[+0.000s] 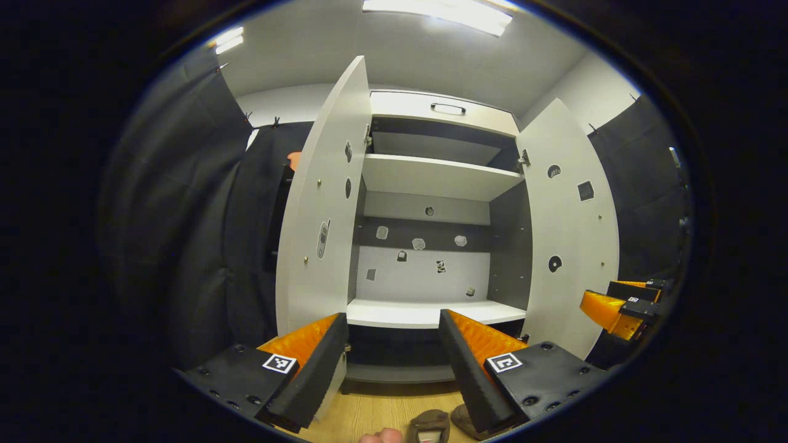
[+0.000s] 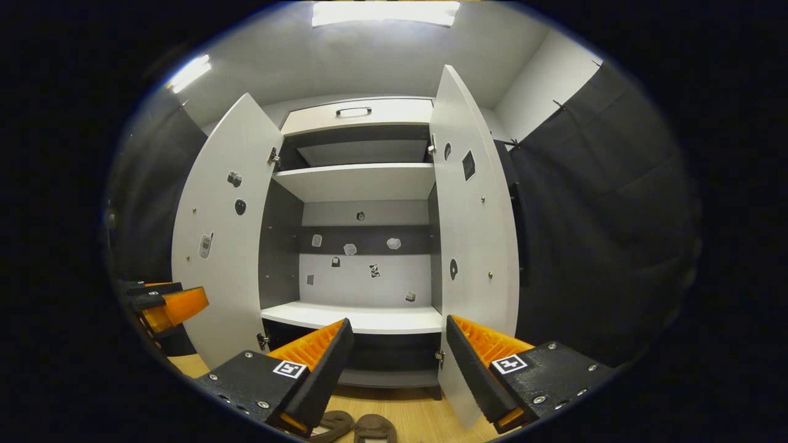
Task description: Grab one shoe with the right hand and put it into the shoe cabinet, grab the other shoe with the left hand and put it into the shoe cabinet; then close the right door with the right hand and the left door with the left hand.
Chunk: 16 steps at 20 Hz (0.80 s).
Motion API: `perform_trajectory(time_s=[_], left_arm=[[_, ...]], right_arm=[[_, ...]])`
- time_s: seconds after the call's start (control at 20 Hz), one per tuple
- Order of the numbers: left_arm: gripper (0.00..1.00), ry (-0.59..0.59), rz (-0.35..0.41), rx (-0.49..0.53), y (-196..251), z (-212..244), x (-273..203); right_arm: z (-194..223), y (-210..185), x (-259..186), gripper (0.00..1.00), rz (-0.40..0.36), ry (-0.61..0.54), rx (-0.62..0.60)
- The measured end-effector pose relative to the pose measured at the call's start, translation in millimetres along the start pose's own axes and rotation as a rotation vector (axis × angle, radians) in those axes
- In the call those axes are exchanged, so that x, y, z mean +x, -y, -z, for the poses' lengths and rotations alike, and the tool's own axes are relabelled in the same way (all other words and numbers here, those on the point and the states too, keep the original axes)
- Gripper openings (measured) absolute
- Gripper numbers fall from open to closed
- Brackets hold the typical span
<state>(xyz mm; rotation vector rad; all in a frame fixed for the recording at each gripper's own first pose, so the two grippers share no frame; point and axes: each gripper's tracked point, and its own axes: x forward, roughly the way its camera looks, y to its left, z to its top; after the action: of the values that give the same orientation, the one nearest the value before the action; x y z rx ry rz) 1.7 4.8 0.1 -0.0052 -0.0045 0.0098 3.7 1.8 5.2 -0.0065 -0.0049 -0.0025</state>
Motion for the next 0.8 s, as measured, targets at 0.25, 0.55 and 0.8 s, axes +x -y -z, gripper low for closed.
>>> perform_trajectory(time_s=[0.25, 0.55, 0.8], left_arm=[[0.96, -0.010, -0.014, 0.002, -2.0, 0.5, -1.3], [0.96, 0.001, -0.024, -0.001, -6.2, -2.6, -4.6], [0.96, -0.013, -0.049, -0.004, -14.5, 1.9, -7.8]], right_arm=[[-12.7, -1.0, -2.9, 0.93, -0.003, 0.041, -0.011], [20.4, -6.4, 9.7, 0.93, -0.032, -0.042, -0.008], [120.6, -11.9, 17.3, 0.93, -0.056, -0.284, -0.057]])
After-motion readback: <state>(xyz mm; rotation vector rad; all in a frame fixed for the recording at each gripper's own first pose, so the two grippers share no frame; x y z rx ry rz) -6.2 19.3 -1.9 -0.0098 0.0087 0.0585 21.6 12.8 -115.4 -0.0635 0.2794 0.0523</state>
